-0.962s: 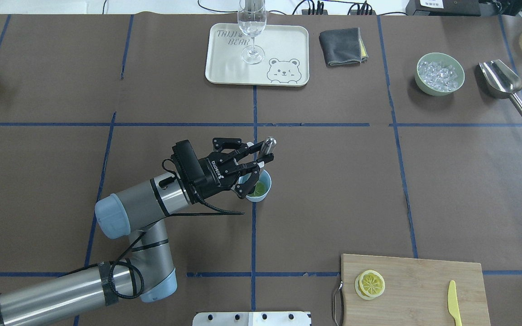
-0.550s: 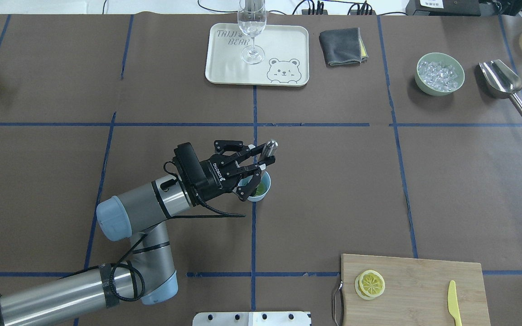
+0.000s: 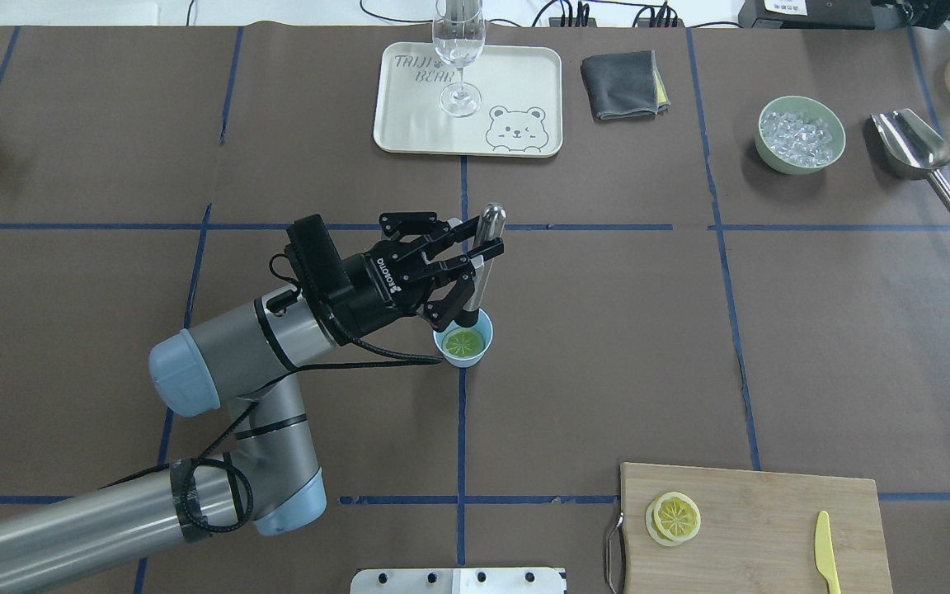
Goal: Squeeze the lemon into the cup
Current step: 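Lift the muddler out of the cup with the left gripper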
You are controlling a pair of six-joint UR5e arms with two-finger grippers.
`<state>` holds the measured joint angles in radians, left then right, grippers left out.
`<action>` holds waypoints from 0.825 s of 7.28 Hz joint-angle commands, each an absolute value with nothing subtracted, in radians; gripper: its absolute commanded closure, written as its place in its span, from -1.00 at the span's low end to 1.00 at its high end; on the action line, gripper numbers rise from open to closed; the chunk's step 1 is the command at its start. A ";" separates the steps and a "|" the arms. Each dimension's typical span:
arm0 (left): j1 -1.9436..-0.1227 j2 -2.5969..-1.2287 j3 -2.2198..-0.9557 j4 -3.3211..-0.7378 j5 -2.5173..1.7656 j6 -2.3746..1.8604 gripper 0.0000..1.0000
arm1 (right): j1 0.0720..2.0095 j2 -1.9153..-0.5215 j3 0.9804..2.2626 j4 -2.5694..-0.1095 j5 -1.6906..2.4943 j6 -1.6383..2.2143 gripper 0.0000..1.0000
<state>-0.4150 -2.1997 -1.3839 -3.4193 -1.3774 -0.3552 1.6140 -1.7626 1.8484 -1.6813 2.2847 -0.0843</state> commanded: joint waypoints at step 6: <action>-0.760 -2.080 -1.868 -2.298 -1.737 -0.537 1.00 | 1.614 -1.761 1.841 -1.681 2.283 -0.084 -1.00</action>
